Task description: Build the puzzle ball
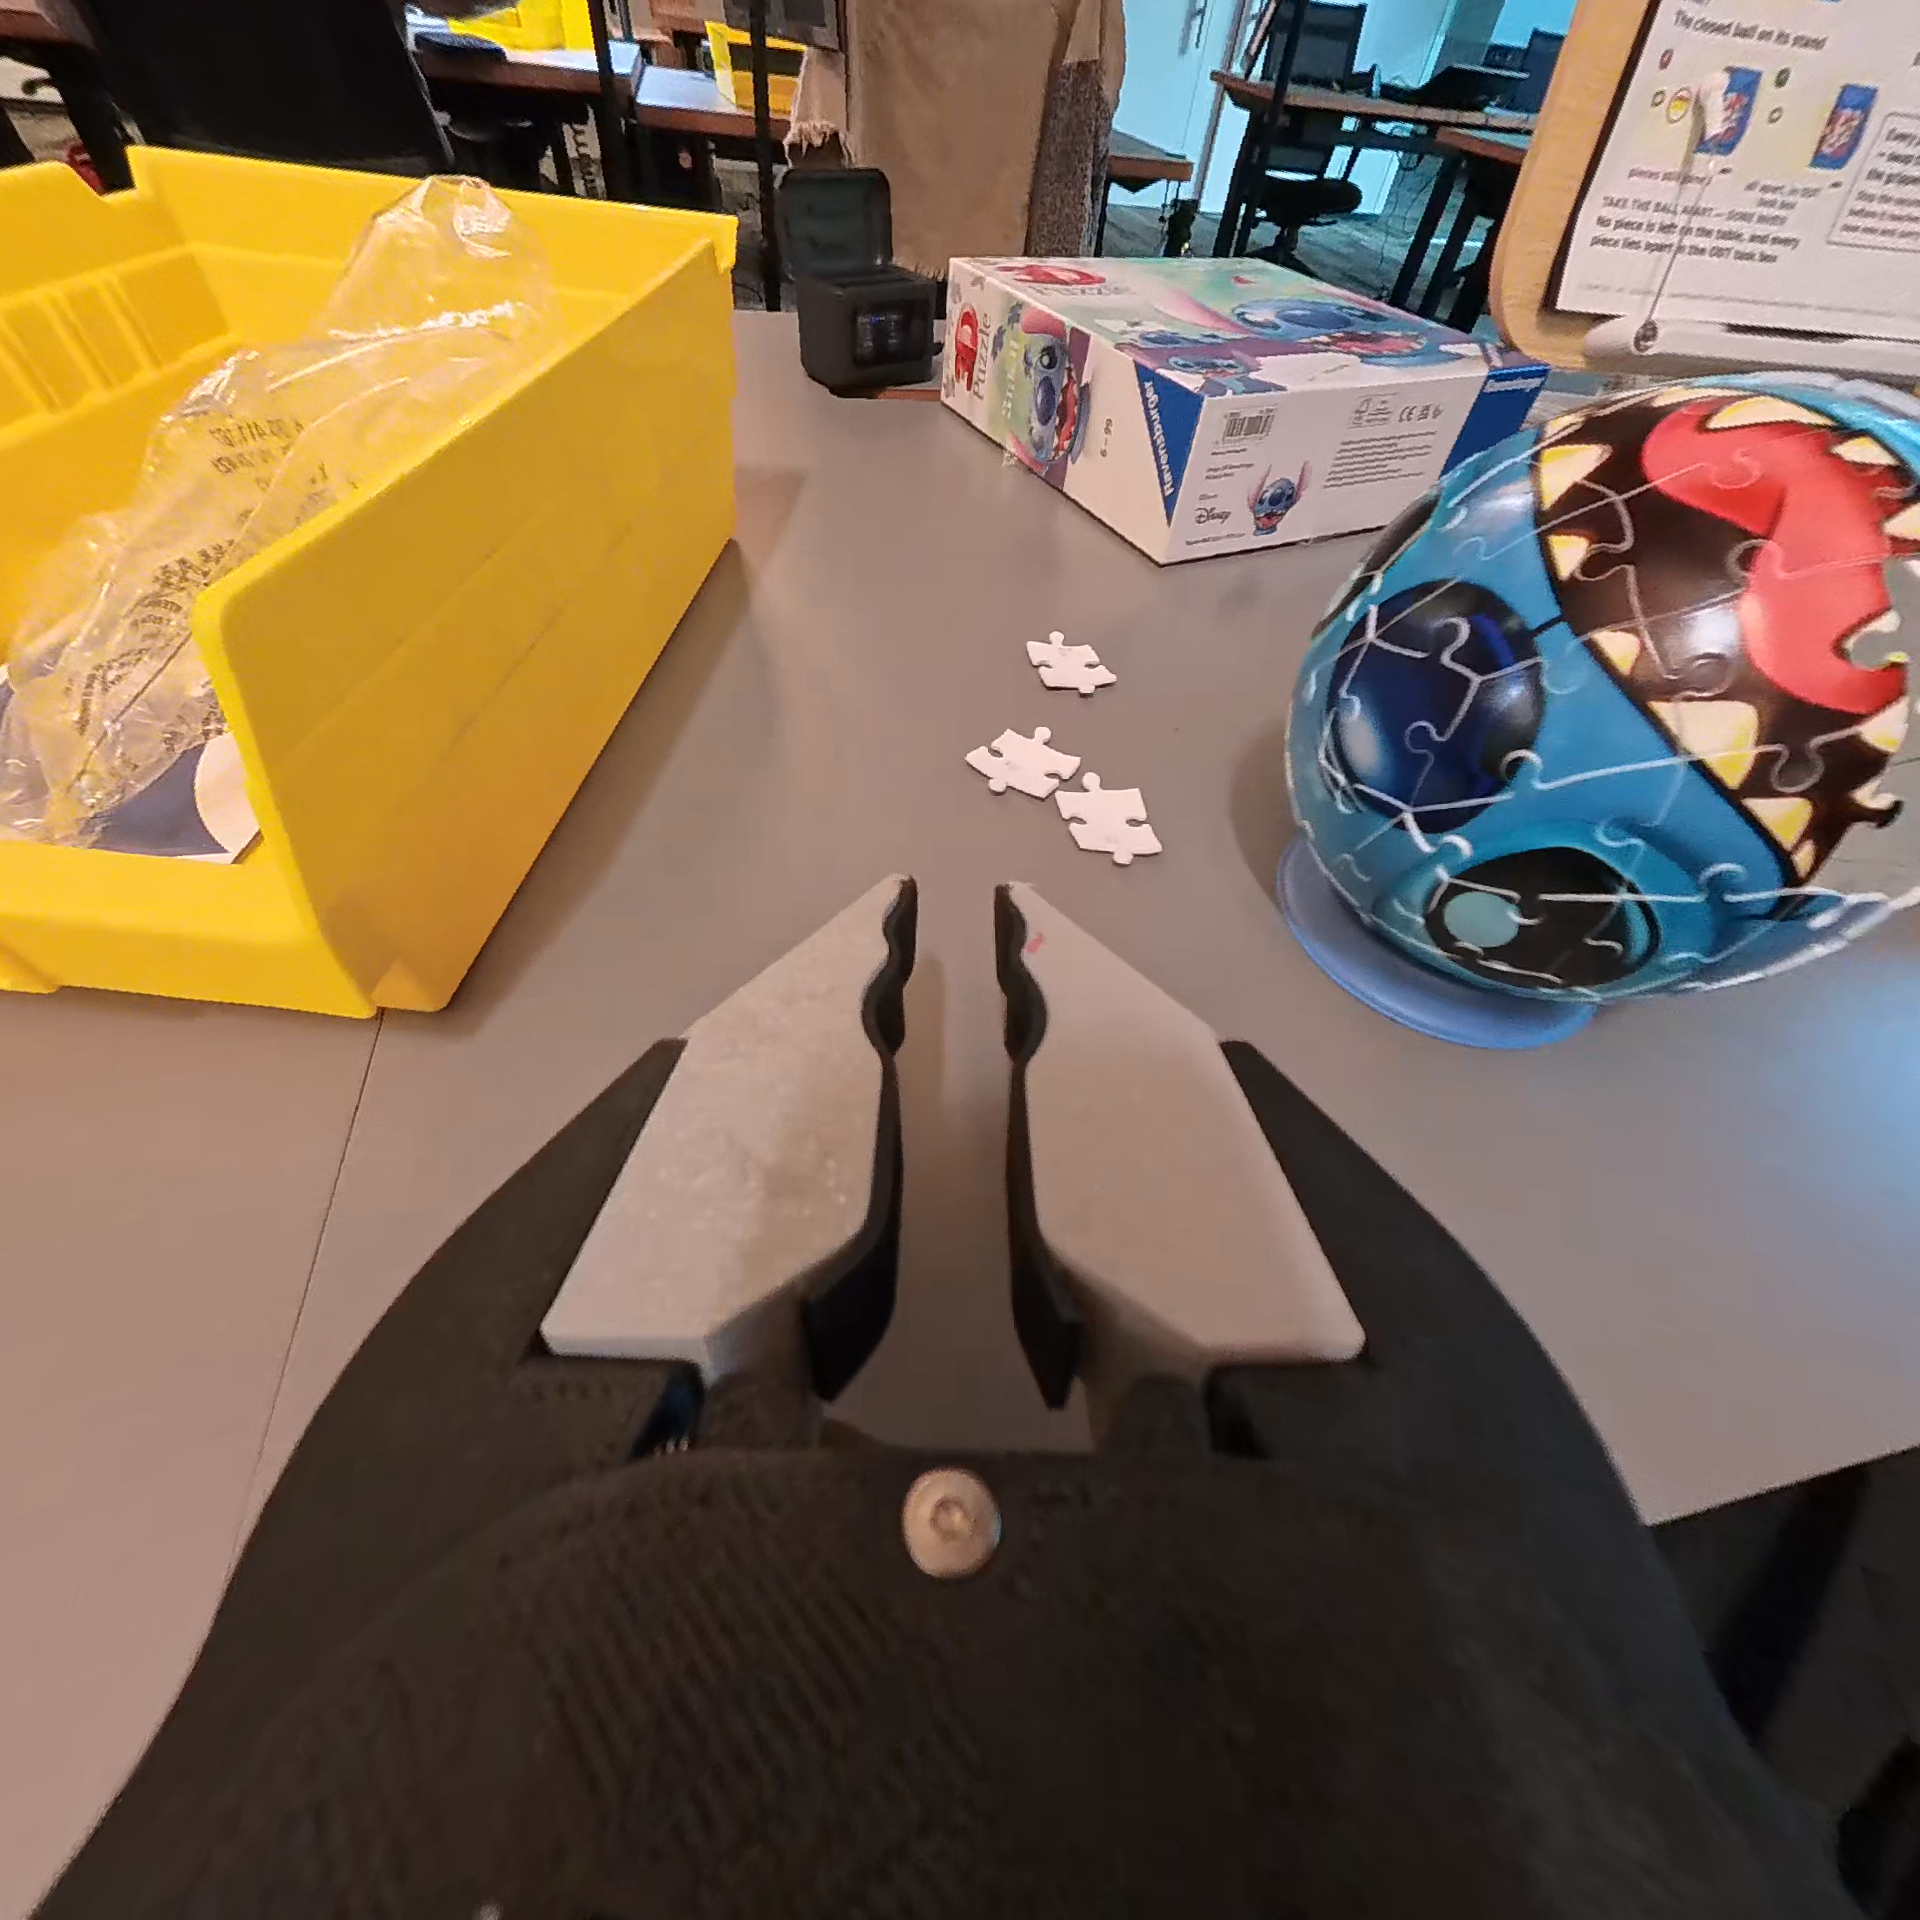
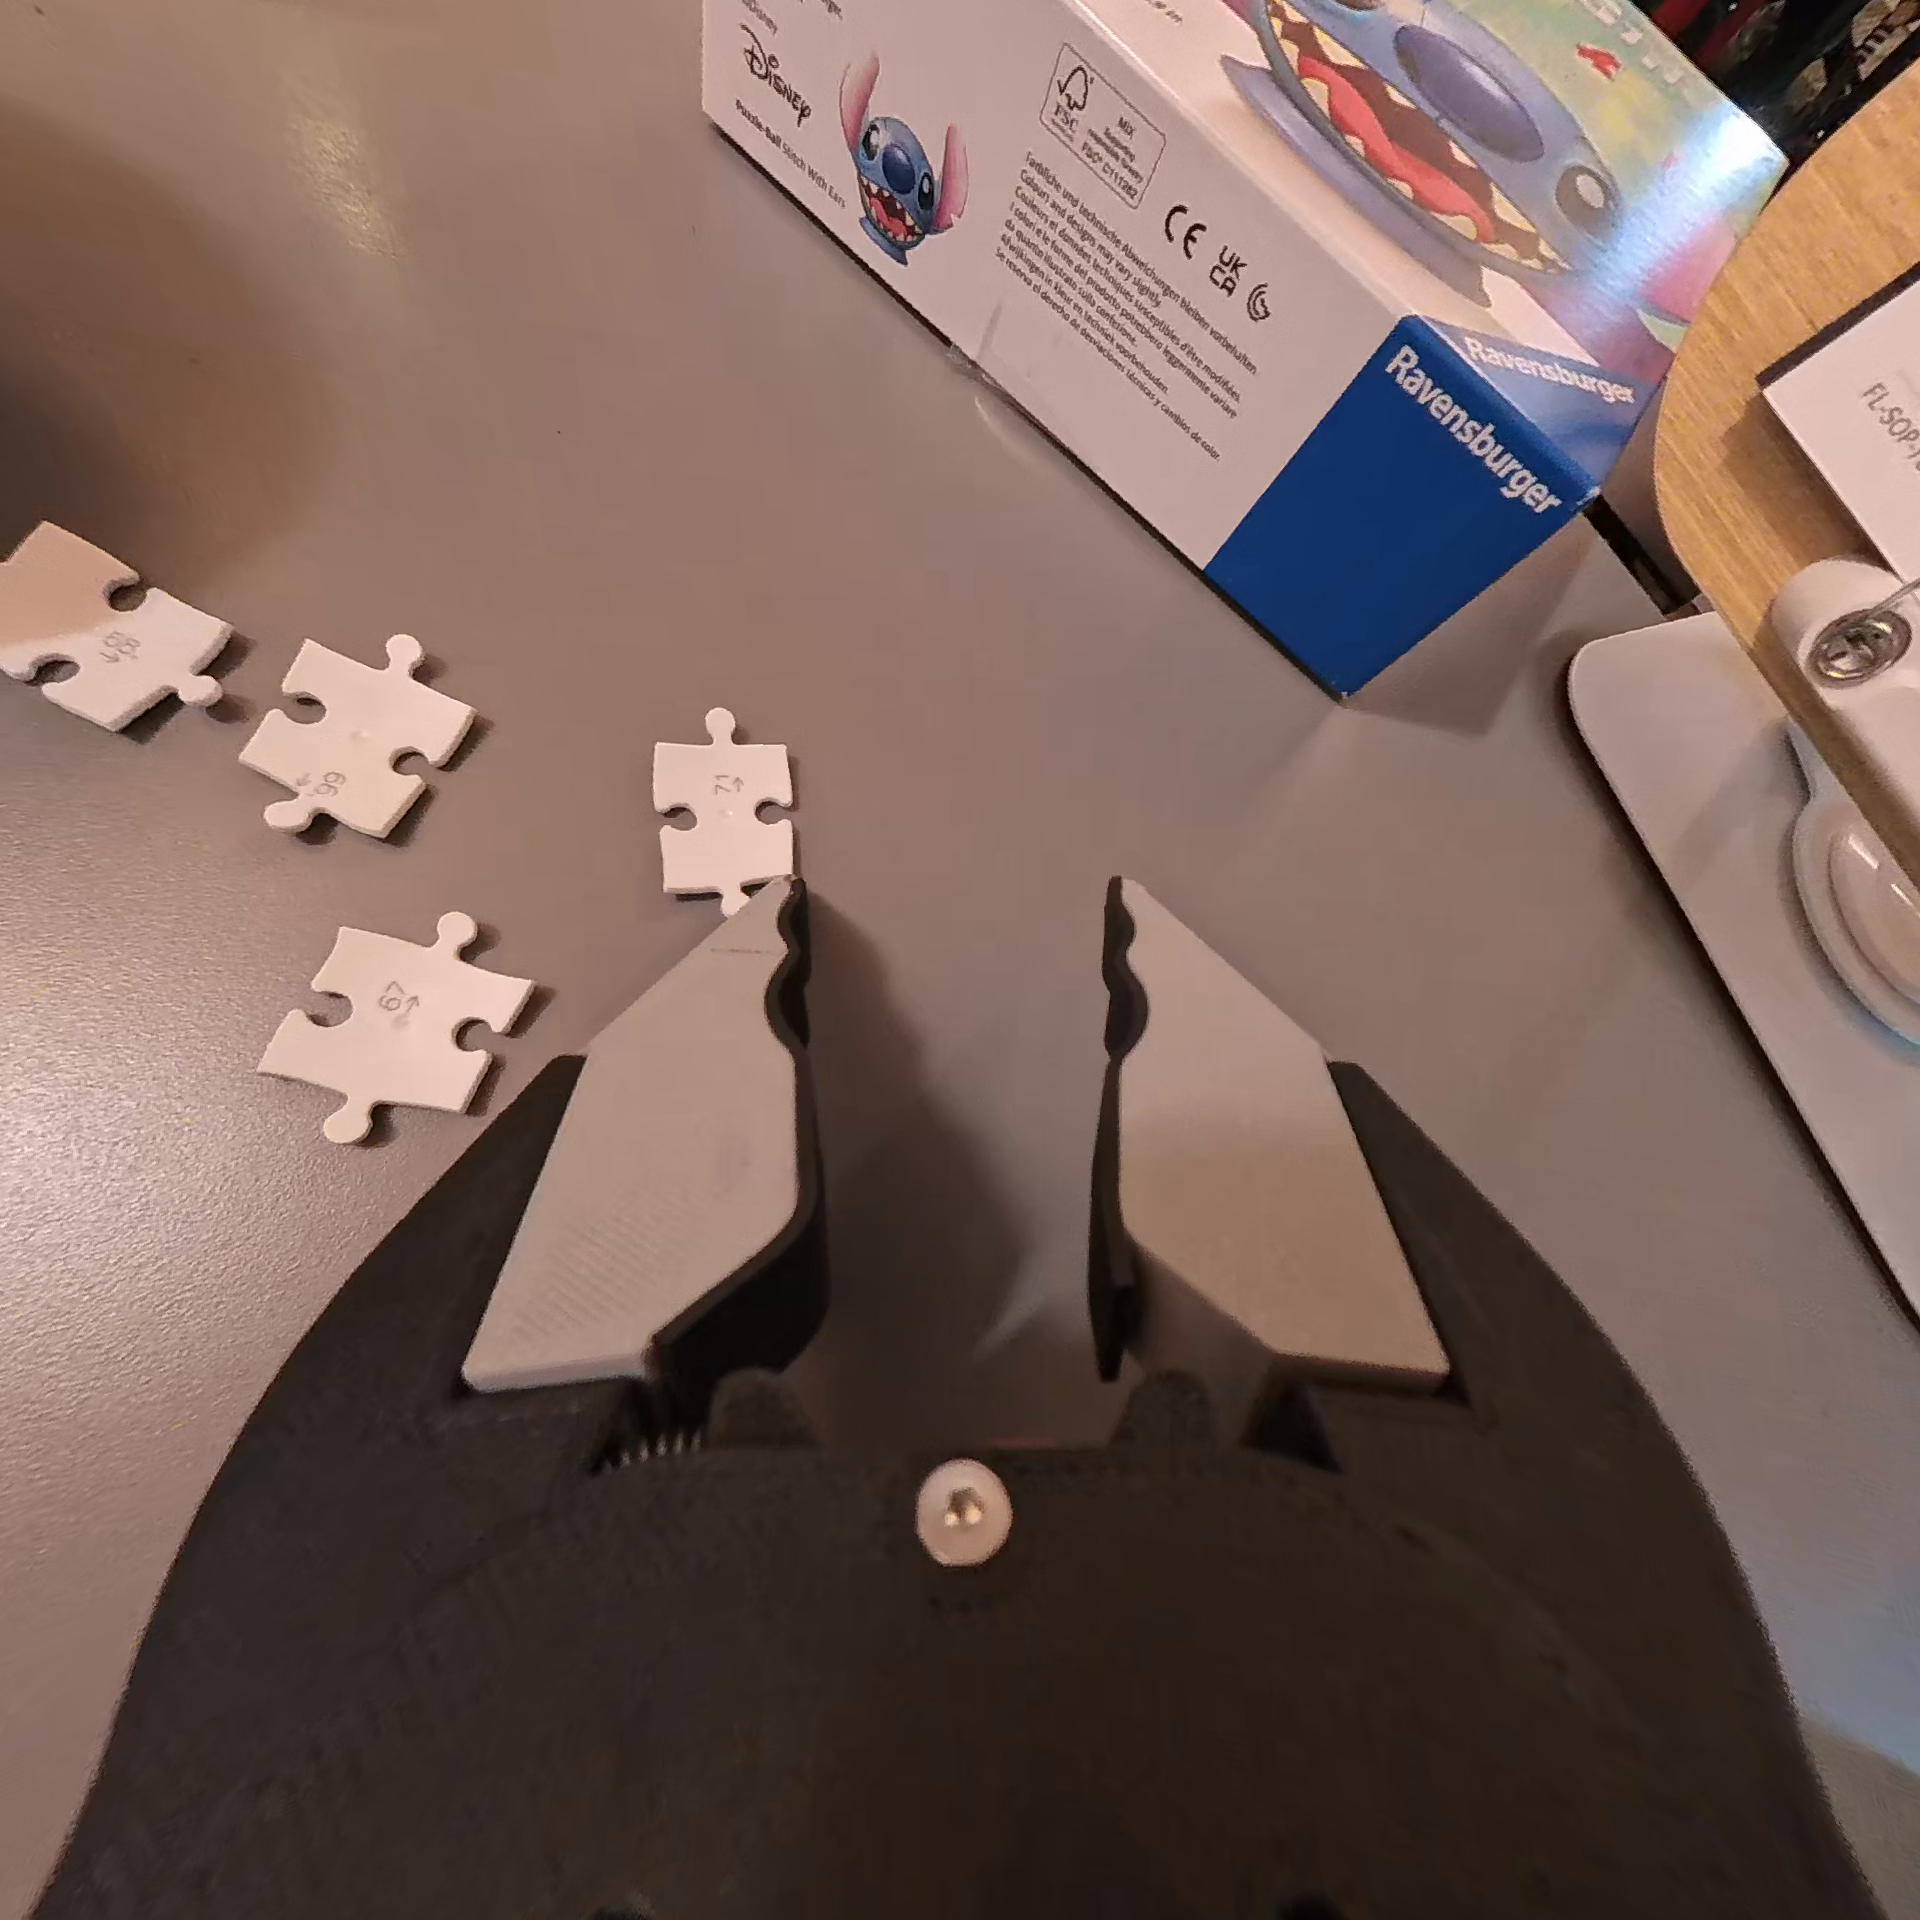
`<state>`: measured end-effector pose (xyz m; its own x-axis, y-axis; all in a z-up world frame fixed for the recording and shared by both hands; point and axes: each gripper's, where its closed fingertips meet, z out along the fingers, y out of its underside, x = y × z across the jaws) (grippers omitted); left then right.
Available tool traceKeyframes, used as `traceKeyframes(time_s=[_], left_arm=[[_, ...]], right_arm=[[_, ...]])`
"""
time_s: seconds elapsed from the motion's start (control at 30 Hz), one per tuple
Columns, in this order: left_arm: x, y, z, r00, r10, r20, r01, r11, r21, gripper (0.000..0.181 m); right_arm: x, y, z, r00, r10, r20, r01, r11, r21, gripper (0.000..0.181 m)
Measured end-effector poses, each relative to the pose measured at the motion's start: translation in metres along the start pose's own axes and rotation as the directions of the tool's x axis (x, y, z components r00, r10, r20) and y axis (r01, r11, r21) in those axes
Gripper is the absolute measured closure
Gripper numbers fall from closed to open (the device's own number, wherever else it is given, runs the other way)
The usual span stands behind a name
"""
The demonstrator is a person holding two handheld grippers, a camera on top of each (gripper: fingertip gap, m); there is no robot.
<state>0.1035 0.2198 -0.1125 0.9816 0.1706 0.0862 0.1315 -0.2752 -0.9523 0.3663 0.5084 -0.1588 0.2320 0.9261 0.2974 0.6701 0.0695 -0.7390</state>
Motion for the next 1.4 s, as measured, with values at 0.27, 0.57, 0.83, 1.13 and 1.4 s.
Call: traceKeyframes(time_s=[0.27, 0.57, 0.83, 1.13, 1.4], left_arm=[[0.000, 0.000, 0.000, 1.000, -0.005, -0.005, 0.005, 1.000, 0.000, 0.169], [0.000, 0.000, 0.000, 1.000, -0.003, -0.004, 0.003, 1.000, 0.000, 0.169], [0.000, 0.000, 0.000, 1.000, -0.004, -0.005, 0.004, 1.000, -0.002, 0.169], [0.000, 0.000, 0.000, 1.000, -0.005, -0.007, 0.005, 1.000, -0.001, 0.169], [0.000, 0.000, 0.000, 1.000, -0.008, -0.010, 0.008, 1.000, -0.001, 0.169]], right_arm=[[0.000, 0.000, 0.000, 1.000, 0.000, -0.002, 0.000, 1.000, -0.004, 0.127], [0.003, -0.001, -0.001, 1.000, 0.007, -0.019, -0.007, 1.000, 0.007, 0.126], [0.003, -0.001, 0.000, 1.000, -0.003, -0.024, 0.003, 1.000, 0.003, 0.126], [-0.005, -0.013, -0.006, 1.000, 0.024, 0.015, -0.025, 0.997, 0.077, 0.125], [-0.029, -0.026, -0.013, 0.982, 0.069, 0.177, -0.094, 0.986, 0.134, 0.132]])
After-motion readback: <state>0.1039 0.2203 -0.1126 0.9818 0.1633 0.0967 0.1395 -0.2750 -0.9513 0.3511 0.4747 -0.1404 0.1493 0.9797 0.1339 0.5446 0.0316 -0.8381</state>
